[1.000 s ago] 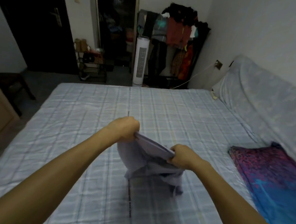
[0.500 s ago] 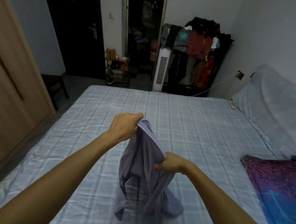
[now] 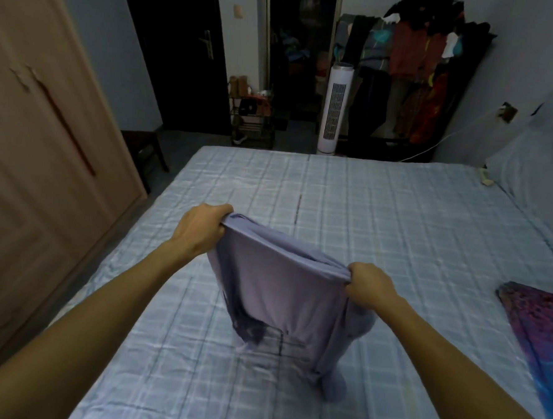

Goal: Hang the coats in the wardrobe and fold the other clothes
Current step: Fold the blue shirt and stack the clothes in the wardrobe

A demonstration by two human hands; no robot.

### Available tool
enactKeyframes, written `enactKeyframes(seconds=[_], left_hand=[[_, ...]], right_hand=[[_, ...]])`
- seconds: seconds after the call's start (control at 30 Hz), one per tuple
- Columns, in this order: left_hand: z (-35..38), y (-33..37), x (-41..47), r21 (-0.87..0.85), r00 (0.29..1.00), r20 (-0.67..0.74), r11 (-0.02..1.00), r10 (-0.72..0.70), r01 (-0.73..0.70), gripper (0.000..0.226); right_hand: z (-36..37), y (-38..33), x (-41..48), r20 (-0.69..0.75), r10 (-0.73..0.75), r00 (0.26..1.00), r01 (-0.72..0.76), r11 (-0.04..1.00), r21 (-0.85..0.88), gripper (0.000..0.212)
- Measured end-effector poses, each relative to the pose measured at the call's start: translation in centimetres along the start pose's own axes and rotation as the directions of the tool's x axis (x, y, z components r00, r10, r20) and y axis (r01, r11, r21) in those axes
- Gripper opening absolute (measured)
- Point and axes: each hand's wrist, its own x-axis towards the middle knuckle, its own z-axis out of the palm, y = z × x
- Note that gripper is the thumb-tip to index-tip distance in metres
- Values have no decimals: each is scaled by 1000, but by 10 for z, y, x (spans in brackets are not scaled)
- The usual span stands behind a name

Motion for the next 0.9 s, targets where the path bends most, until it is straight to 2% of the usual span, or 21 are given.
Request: enactKeyframes(seconds=[0.17,0.3,0.43,0.57,0.7,0.8,0.9], left_hand=[[6,-18,26,66,999,-11,997,-39,40,22],[18,-27,68,66,999,-15,997,-46,47,19],[30,-34,124,21,995,18,995,-95,94,19],[30,-32,190,-65,987,-29,986,-156,153,22],[12,-27,243,-116,966,-171,978,-192,174,21],[-11,-22,264,-166,938,-277,972,-206,165,29],[-31,-14,261,-209,903,-382,970,-197,123,25]], right_hand=[[-34,17,31,-18,5,1000,-9,978,-208,36],[-63,20,65,-28,36,999,-43,935,-351,29],[-92,18,110,-105,45,993,-83,914,-396,24],[-130,17,163,-258,35,966,-141,904,-404,21],[-177,15,200,-445,-11,895,-146,937,-316,18],[-207,14,207,-595,-42,803,-121,965,-232,16],[-223,13,193,-688,-69,723,-78,981,-180,14]])
